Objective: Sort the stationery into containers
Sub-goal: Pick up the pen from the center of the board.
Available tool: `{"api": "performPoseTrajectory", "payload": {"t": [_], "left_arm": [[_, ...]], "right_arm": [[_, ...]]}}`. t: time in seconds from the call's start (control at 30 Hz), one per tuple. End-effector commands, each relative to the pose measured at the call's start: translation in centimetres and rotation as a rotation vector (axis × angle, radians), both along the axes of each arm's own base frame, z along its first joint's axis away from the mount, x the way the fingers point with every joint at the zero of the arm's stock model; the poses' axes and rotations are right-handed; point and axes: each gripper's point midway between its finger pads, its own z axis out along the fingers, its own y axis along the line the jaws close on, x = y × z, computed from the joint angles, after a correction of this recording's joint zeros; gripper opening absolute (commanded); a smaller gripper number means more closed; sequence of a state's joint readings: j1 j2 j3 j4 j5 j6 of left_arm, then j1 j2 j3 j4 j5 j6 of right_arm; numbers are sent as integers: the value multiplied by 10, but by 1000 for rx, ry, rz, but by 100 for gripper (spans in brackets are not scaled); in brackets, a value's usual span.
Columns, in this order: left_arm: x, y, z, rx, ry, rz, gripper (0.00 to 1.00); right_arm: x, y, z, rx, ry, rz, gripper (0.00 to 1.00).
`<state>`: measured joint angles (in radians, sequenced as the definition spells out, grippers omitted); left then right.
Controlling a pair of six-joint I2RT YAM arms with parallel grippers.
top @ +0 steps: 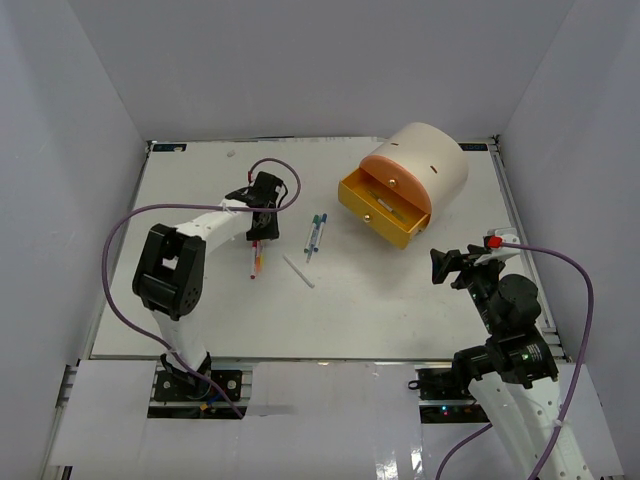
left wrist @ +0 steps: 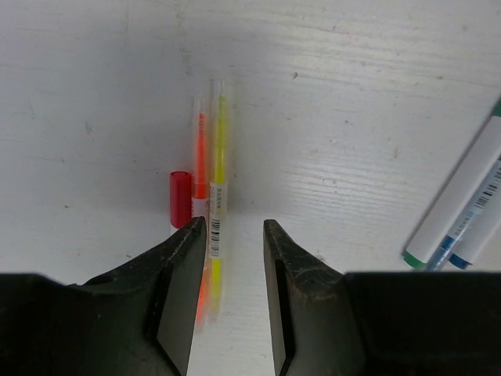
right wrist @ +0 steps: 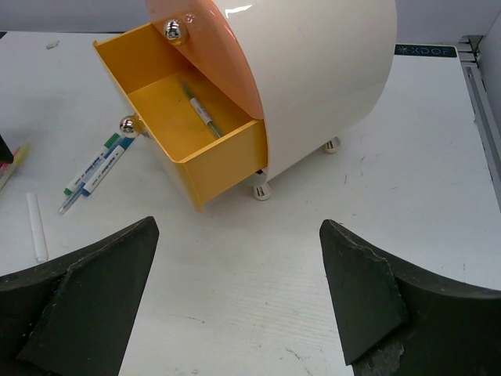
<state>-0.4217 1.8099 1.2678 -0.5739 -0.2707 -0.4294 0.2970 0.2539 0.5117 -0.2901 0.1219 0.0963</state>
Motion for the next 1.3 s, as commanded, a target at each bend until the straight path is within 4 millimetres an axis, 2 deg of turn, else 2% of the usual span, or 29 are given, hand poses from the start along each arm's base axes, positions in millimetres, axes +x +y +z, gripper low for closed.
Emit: {"api": "performPoseTrajectory", "payload": {"t": [0.0,0.47,0.7,0.87,0.9,1.0,1.1,1.2,1.27], "left_arm": [[5,1,5,7,-3,-1,46],[-1,-3,-27,1,81,-8,43],[-5,-11,-32,-46,106,-8,42],[-7,-28,-31,-132,121,-13,33],[-7,-30,-30,-140,121,-12,29],[-4,-34,-24,-162,108,-1,17],[2,-40,-6,-203,72,-1,13],[8,-50,28,-280,10,6,10],[11,-59,59,-360,-45,23,8]], "right_arm": [[1,-2,10,1,-41,-9,90],[1,-2,10,-2,-43,-12,90],[1,-1,9,-3,-42,-10,90],[1,-2,10,-2,-45,-13,90],[1,-2,9,-4,-44,-14,90],[0,-3,10,-2,-48,-18,90],[-1,-3,12,0,-53,-16,90],[-1,-3,12,3,-56,-16,90],[-2,-3,13,5,-59,-13,90]]}}
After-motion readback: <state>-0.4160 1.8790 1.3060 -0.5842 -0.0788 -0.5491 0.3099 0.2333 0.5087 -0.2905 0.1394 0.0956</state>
